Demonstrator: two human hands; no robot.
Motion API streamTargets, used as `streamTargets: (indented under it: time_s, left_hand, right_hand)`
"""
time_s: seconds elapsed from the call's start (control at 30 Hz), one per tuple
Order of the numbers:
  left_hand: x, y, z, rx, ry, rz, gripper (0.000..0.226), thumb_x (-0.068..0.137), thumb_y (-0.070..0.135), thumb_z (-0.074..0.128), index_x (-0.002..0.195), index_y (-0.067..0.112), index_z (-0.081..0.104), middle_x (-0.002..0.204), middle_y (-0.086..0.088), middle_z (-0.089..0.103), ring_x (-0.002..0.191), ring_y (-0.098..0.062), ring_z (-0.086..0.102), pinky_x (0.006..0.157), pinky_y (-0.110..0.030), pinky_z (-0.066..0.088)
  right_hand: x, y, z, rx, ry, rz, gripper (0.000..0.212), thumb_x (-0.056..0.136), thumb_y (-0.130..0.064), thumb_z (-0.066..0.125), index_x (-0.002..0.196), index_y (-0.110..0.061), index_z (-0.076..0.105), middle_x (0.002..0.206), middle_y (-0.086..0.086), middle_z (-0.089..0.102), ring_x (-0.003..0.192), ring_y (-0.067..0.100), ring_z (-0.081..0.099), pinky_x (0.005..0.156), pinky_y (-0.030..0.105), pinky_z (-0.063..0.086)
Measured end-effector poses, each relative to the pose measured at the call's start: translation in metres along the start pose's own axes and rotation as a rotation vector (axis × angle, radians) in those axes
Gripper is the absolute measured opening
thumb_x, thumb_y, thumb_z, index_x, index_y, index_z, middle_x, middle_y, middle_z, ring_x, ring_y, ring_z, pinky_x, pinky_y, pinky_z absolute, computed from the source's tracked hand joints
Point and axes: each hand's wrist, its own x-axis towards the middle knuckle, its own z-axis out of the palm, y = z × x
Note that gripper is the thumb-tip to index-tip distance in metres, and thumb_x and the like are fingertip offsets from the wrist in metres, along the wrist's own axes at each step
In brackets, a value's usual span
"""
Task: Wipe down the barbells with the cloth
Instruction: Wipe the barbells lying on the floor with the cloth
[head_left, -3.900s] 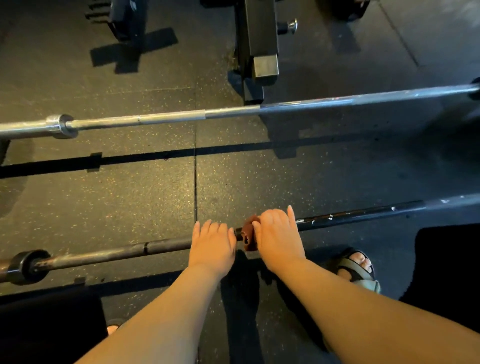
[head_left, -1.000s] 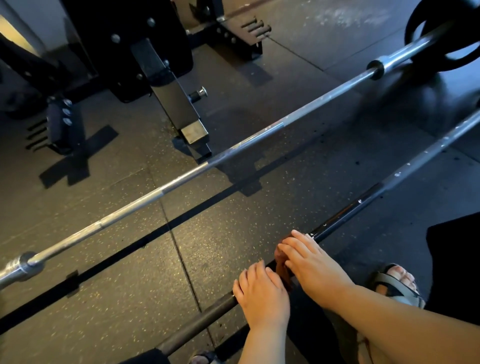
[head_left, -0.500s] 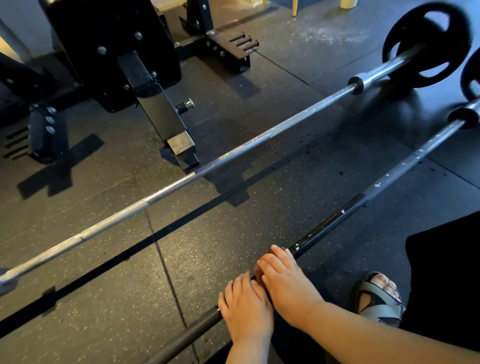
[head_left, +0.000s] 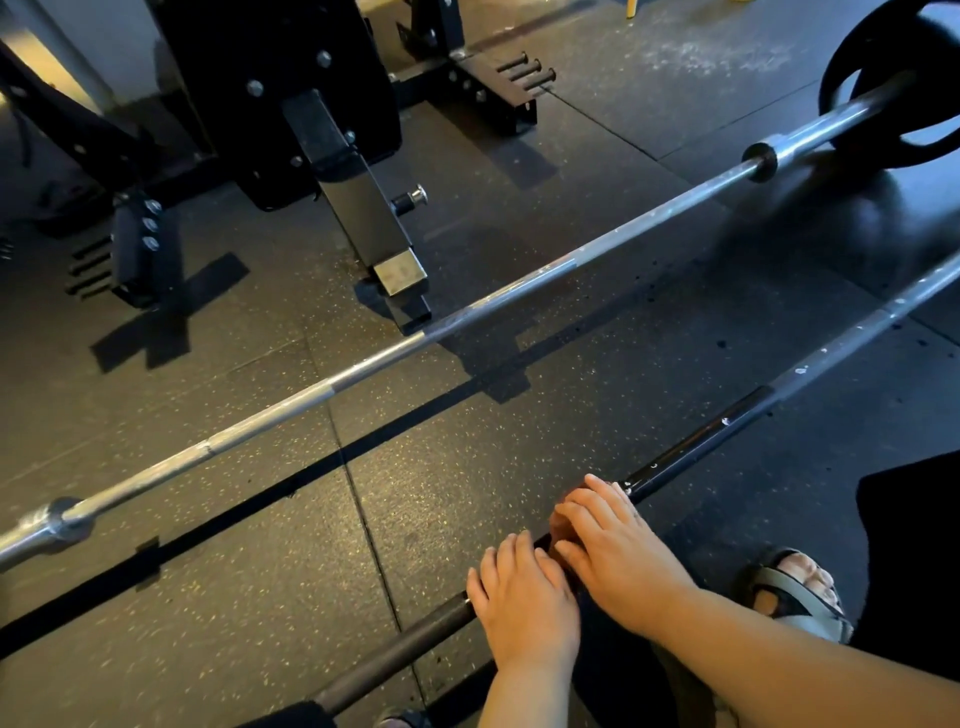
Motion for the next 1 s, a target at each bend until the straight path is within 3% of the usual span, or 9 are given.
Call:
streamTargets:
  time_s: [0.17,0.3,0.43,0.53,0.63,0.7,0.77,0.87,1.0]
  left_hand:
    - [0.003,0.001,-0.001,0.007,-0.051,0.002,0.048,0.11,0.039,0.02,0.156,0.033,0.033,0.164,0.016,0.025,0.155,-0.013,0.011,0.126,-0.046,-0.002]
    - [0.009,0.006,0.0,-0.035,-0.091,0.077,0.05,0.11,0.036,0.018,0.158,0.028,0.032,0.166,0.013,0.023,0.156,-0.011,0.008,0.127,-0.038,-0.005]
    - [0.01,0.005,0.0,-0.027,-0.115,0.119,0.051,0.111,0.034,0.018,0.16,0.026,0.028,0.167,0.011,0.021,0.156,-0.012,0.006,0.127,-0.037,-0.005]
    - [0.007,0.006,0.002,-0.004,-0.111,0.123,0.052,0.11,0.035,0.016,0.16,0.026,0.026,0.168,0.01,0.019,0.156,-0.013,0.004,0.127,-0.039,-0.005]
    - [0.005,0.005,0.003,-0.012,-0.102,0.132,0.052,0.11,0.035,0.018,0.16,0.026,0.027,0.167,0.009,0.021,0.156,-0.014,0.005,0.127,-0.04,-0.004]
    - [0.005,0.005,0.002,-0.012,-0.111,0.137,0.051,0.11,0.035,0.018,0.16,0.024,0.026,0.168,0.009,0.021,0.156,-0.015,0.005,0.127,-0.041,-0.004]
    - [0.006,0.007,0.002,-0.015,-0.121,0.132,0.052,0.11,0.035,0.018,0.16,0.024,0.026,0.168,0.009,0.019,0.157,-0.015,0.003,0.127,-0.042,-0.005]
    - [0.005,0.01,0.004,0.006,-0.124,0.129,0.052,0.11,0.036,0.017,0.161,0.024,0.024,0.169,0.009,0.016,0.157,-0.014,0.001,0.127,-0.044,-0.006]
    - [0.003,0.009,0.005,0.026,-0.116,0.137,0.053,0.11,0.036,0.017,0.162,0.024,0.02,0.169,0.009,0.014,0.157,-0.014,0.0,0.127,-0.043,-0.006]
  right_hand:
    - [0.005,-0.011,0.003,-0.064,0.02,0.006,0.046,0.111,-0.037,0.03,0.156,-0.028,0.032,0.164,-0.009,0.024,0.157,0.019,-0.008,0.118,0.037,-0.016]
    - [0.009,0.001,-0.007,-0.12,-0.022,-0.121,0.045,0.11,-0.027,0.038,0.155,-0.026,0.036,0.162,-0.007,0.028,0.158,0.021,-0.001,0.116,0.036,-0.019]
    - [0.01,0.015,-0.016,-0.139,0.073,0.053,0.046,0.108,-0.028,0.044,0.153,-0.026,0.037,0.162,-0.006,0.026,0.157,0.024,-0.002,0.122,0.042,-0.011]
    - [0.005,-0.003,-0.004,-0.184,0.024,0.017,0.05,0.106,-0.026,0.047,0.155,-0.022,0.037,0.164,-0.002,0.024,0.157,0.03,-0.006,0.125,0.05,-0.008]
    - [0.002,0.003,-0.006,-0.172,0.008,-0.115,0.048,0.108,-0.024,0.043,0.156,-0.023,0.036,0.164,-0.004,0.027,0.157,0.023,-0.001,0.121,0.039,-0.013]
    - [0.005,0.017,-0.011,-0.106,0.06,-0.049,0.046,0.109,-0.026,0.039,0.155,-0.025,0.035,0.162,-0.006,0.029,0.157,0.019,0.001,0.12,0.036,-0.013]
    - [0.007,0.019,-0.009,-0.11,0.079,0.038,0.046,0.107,-0.027,0.044,0.153,-0.024,0.038,0.162,-0.004,0.029,0.157,0.024,0.0,0.125,0.044,-0.008]
    - [0.005,0.004,0.003,-0.238,-0.01,-0.008,0.045,0.104,-0.031,0.05,0.148,-0.023,0.048,0.162,0.001,0.031,0.156,0.033,0.003,0.126,0.057,0.001]
    - [0.004,0.011,-0.008,-0.089,0.031,-0.074,0.045,0.109,-0.032,0.039,0.154,-0.026,0.037,0.161,-0.007,0.032,0.157,0.019,0.004,0.12,0.035,-0.011]
